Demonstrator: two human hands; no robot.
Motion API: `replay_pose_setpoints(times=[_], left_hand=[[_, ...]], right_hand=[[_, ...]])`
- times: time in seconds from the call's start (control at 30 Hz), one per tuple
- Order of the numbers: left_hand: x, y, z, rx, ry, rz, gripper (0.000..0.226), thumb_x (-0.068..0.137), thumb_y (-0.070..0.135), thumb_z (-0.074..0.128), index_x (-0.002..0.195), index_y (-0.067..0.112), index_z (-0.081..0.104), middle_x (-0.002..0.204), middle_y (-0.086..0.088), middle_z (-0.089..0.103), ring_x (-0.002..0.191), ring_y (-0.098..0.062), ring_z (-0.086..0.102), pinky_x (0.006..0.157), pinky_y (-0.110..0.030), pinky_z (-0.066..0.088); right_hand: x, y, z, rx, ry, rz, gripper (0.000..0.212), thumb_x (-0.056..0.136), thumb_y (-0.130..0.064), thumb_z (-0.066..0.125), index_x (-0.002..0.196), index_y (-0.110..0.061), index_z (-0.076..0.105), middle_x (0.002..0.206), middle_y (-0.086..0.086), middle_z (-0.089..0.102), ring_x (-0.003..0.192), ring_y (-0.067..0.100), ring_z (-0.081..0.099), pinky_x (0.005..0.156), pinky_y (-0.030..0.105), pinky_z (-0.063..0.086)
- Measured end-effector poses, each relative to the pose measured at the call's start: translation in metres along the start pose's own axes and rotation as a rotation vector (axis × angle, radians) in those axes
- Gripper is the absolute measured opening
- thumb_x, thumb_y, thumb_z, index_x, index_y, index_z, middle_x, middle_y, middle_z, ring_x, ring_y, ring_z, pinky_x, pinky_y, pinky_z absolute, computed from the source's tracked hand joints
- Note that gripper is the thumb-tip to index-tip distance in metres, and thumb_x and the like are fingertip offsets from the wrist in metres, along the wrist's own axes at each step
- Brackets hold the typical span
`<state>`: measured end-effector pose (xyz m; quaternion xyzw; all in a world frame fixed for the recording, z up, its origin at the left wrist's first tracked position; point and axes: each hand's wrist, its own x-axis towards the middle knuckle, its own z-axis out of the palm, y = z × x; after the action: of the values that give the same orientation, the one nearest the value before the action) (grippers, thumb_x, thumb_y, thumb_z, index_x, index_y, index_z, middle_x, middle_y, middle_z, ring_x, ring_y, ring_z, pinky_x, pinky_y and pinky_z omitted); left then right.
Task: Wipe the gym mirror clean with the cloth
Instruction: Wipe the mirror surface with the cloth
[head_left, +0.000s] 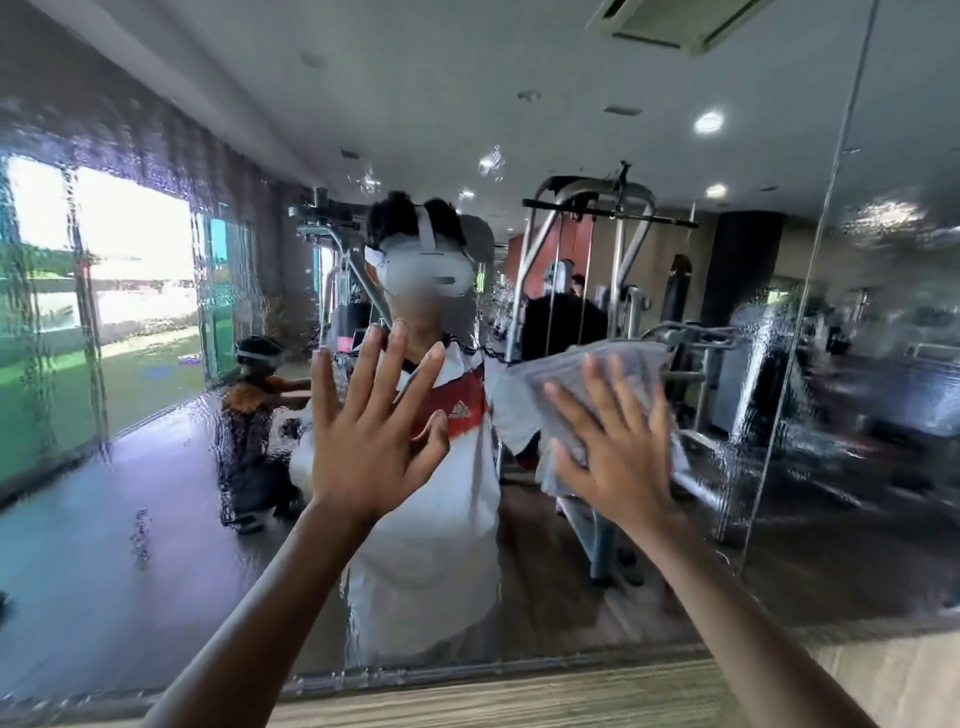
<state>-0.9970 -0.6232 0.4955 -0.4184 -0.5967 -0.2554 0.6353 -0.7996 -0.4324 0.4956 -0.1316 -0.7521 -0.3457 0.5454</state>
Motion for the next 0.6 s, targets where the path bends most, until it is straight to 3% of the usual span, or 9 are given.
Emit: replay_pose_setpoints(times=[0.1, 0.17, 0.27, 0.33, 0.4, 0.47, 0.6], left_hand=[[0.005, 0.003, 0.002, 0.027, 0.031, -0.018, 0.058, 0.097, 0.047, 0.046, 0.149, 0.021, 0.048, 0.157, -0.017, 0.039, 0.149, -0.032, 0.029, 0.120, -0.063, 0.013], [0.016, 0.003, 0.002, 0.011, 0.056, -0.037, 0.056, 0.095, 0.047, 0.045, 0.143, 0.018, 0.055, 0.146, -0.021, 0.049, 0.140, -0.034, 0.035, 0.118, -0.058, 0.015], [0.039, 0.001, 0.003, -0.022, 0.087, -0.107, 0.055, 0.093, 0.048, 0.044, 0.136, 0.014, 0.050, 0.134, -0.018, 0.041, 0.126, -0.035, 0.035, 0.114, -0.049, 0.017], [0.046, -0.003, 0.004, 0.003, 0.093, -0.082, 0.060, 0.094, 0.049, 0.042, 0.140, 0.011, 0.049, 0.142, -0.017, 0.034, 0.136, -0.034, 0.031, 0.117, -0.049, 0.014], [0.044, -0.008, 0.005, 0.051, 0.070, -0.028, 0.066, 0.097, 0.050, 0.040, 0.151, 0.011, 0.044, 0.159, -0.018, 0.026, 0.151, -0.030, 0.016, 0.122, -0.051, 0.006], [0.042, -0.010, 0.003, 0.065, 0.037, -0.010, 0.068, 0.098, 0.051, 0.040, 0.156, 0.016, 0.034, 0.164, -0.017, 0.018, 0.155, -0.027, 0.004, 0.123, -0.055, 0.004], [0.044, -0.007, -0.001, 0.060, -0.008, 0.004, 0.066, 0.098, 0.050, 0.039, 0.157, 0.021, 0.032, 0.165, -0.016, 0.020, 0.153, -0.034, 0.016, 0.121, -0.060, 0.008]], right_hand=[[0.036, 0.018, -0.002, 0.064, 0.070, 0.439, 0.058, 0.103, -0.056, 0.017, 0.156, -0.032, 0.007, 0.165, 0.005, 0.011, 0.150, 0.030, 0.015, 0.118, 0.061, 0.011], [0.071, 0.009, -0.005, 0.086, 0.080, 0.549, 0.060, 0.102, -0.060, 0.010, 0.154, -0.031, 0.001, 0.164, 0.008, 0.014, 0.149, 0.032, 0.015, 0.119, 0.061, 0.005], [0.078, -0.013, -0.005, 0.042, 0.064, 0.360, 0.061, 0.103, -0.060, 0.016, 0.155, -0.030, 0.005, 0.163, 0.008, 0.014, 0.149, 0.035, 0.017, 0.119, 0.059, -0.004], [0.048, -0.017, -0.003, 0.008, 0.030, 0.159, 0.063, 0.101, -0.057, 0.028, 0.156, -0.030, 0.012, 0.162, 0.009, 0.015, 0.150, 0.032, 0.016, 0.120, 0.060, 0.003], [0.016, -0.009, -0.001, -0.015, 0.000, 0.076, 0.063, 0.101, -0.057, 0.030, 0.156, -0.032, 0.017, 0.163, 0.007, 0.017, 0.152, 0.027, 0.013, 0.117, 0.064, 0.017], [0.008, 0.004, -0.002, 0.009, 0.019, 0.149, 0.061, 0.102, -0.059, 0.025, 0.157, -0.035, 0.013, 0.164, 0.003, 0.013, 0.152, 0.025, 0.011, 0.117, 0.062, 0.017], [0.060, 0.016, -0.003, 0.038, 0.079, 0.472, 0.061, 0.103, -0.060, 0.017, 0.156, -0.032, 0.007, 0.164, 0.004, 0.013, 0.150, 0.028, 0.013, 0.121, 0.055, 0.006]])
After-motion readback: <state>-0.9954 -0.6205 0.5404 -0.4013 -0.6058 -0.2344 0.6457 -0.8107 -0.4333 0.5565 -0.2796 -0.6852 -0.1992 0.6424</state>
